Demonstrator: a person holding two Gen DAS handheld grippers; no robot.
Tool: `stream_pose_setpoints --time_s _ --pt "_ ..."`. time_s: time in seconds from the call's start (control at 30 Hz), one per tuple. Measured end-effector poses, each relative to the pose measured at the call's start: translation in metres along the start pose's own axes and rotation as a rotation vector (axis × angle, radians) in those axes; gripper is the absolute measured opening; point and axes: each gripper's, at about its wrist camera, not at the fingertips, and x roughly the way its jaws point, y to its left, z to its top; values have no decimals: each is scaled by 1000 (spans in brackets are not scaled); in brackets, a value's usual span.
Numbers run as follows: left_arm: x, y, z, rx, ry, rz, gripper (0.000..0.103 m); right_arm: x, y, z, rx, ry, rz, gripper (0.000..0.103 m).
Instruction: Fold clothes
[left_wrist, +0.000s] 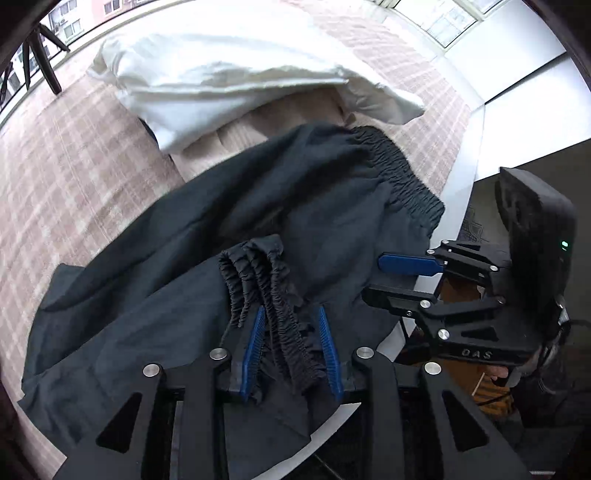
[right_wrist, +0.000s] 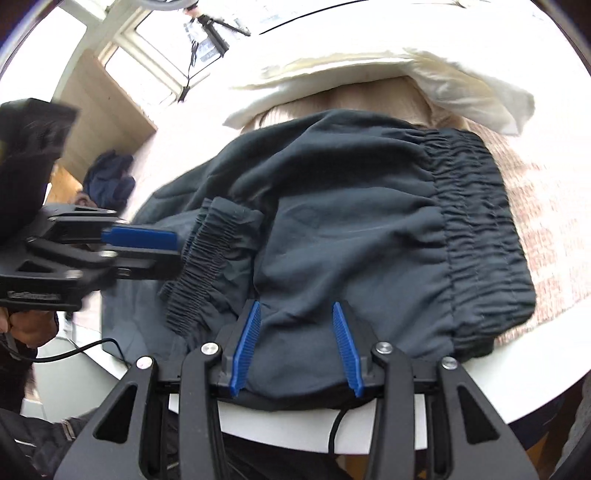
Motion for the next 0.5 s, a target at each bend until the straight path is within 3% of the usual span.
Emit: stream_pose_setpoints --time_s 0.1,0.17,0.3,0.5 --pt "-29 12 -25 26 -64 64 41 -2 -5 0 21 -5 76 41" --pt "-29 28 -48 6 -53 98 41 8 5 4 16 -4 108 41" --pt "0 50 -84 -62 22 71 38 35 26 18 29 43 171 41" --pt "24 37 -84 -66 -68 -12 38 21 15 28 57 101 124 41"
